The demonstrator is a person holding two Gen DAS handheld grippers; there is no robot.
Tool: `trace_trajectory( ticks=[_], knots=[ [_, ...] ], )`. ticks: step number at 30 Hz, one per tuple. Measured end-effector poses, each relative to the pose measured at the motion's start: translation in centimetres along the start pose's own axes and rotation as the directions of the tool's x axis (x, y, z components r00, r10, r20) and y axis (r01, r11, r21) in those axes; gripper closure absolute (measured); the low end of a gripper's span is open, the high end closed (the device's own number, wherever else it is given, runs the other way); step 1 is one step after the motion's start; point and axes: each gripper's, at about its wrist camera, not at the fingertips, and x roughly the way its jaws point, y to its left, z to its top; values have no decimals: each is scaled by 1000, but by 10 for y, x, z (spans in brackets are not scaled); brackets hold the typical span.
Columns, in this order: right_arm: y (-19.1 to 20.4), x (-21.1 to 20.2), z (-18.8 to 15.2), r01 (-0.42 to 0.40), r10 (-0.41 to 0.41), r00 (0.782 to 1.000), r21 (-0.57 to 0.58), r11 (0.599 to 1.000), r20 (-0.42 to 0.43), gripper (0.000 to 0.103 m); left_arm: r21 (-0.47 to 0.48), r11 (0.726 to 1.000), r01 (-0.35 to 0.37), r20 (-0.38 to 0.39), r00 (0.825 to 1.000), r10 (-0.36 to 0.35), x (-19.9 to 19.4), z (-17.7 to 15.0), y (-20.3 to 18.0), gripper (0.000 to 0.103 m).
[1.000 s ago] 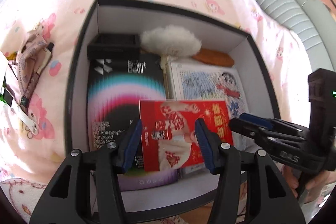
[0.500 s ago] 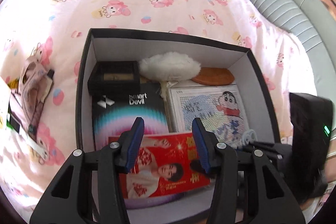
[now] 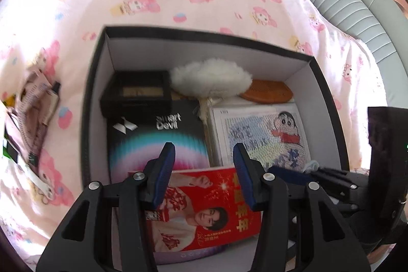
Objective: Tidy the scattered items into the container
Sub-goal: 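Carry the red card into the box and lower it beside the screen-protector box, then press the red card down into the box with the right gripper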
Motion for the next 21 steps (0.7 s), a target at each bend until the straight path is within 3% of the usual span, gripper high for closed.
trace_trajectory(
  ticks=[5,8,11,15,18,21],
  knots=[
    [25,20,3,-68,67,997,-27,997,-44,66,-36,999,37,4,999,-37,-1,0,9,56],
    [40,22,1,-38,36,999,-66,997,-26,65,-48,997,58,1,998,-58,0,0,10,56],
    [36,12,-1,-69,69,998,-26,997,-1,65,-53,997,58,-14,998,-59,4,1,10,56],
    [24,-12,-2,35,-34,996,-4,999,84,65,-88,993,80,-72,994,-86,18,4,13,56],
    [17,-19,-1,111,-113,986,24,994,121,65,-88,996,26,-130,991,-37,29,2,12,64],
    [0,-19,5,142,-144,983,30,989,111,65,-71,997,42,-164,985,-53,30,-3,7,64]
  ],
)
